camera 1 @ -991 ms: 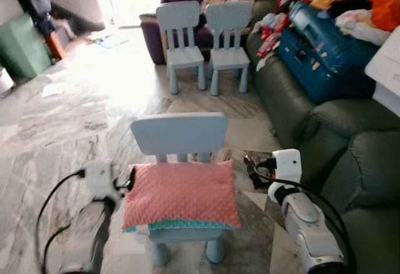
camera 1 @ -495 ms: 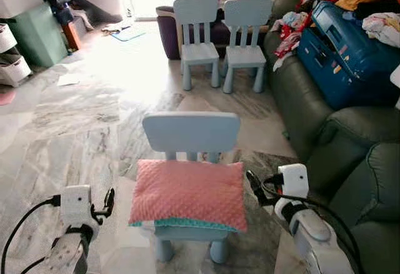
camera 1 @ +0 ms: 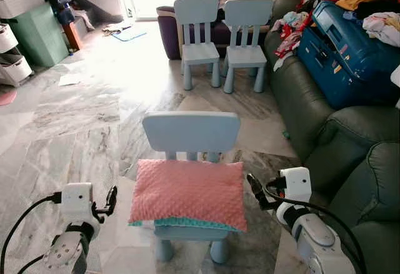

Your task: Move the pillow to the sofa

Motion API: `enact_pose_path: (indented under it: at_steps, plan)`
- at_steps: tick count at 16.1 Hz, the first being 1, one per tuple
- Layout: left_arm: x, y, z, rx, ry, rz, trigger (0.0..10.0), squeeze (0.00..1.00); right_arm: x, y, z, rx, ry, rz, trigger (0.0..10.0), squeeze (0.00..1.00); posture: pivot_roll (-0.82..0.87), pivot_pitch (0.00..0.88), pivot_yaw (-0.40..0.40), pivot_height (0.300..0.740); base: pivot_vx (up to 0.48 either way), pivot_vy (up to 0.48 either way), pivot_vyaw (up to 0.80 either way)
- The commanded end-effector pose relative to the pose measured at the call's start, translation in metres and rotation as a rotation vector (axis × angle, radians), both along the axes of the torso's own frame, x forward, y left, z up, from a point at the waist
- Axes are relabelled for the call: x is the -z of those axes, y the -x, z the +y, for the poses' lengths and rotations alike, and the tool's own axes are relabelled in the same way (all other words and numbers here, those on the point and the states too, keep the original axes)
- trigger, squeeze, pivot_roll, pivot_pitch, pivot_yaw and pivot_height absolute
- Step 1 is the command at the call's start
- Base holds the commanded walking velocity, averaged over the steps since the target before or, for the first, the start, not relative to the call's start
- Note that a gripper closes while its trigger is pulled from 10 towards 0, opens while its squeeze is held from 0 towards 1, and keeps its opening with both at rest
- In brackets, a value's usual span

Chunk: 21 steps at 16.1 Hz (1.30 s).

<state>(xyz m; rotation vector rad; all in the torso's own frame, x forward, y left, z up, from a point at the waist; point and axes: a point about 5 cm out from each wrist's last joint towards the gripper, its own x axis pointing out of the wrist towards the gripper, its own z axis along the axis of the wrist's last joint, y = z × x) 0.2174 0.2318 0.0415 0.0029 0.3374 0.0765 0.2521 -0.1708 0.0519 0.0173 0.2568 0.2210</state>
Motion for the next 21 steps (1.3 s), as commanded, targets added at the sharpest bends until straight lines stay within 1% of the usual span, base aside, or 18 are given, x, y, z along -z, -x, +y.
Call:
enact_pose_path:
  at_steps: [1, 13, 21]
  plan:
    - [-0.0032, -0.0019, -0.0028, 0.016, 0.008, -0.005, 10.0, 0.0, -0.0021, 0.0004, 0.0017, -0.002, -0.008, -0.005, 10.0, 0.0, -0.08, 0.026, 0.036, 0.74, 0.0, 0.0, 0.0]
    - [-0.0028, -0.0044, -0.0049, 0.026, 0.026, 0.006, 10.0, 0.0, -0.0028, -0.0015, 0.0076, -0.015, -0.014, -0.003, 10.0, 0.0, -0.08, 0.034, 0.037, 0.74, 0.0, 0.0, 0.0]
    - [0.0009, 0.0053, -0.0069, 0.027, 0.033, 0.027, 10.0, 0.0, -0.0014, 0.0063, 0.0058, -0.038, -0.013, 0.01, 10.0, 0.0, -0.08, 0.064, 0.019, 0.74, 0.0, 0.0, 0.0]
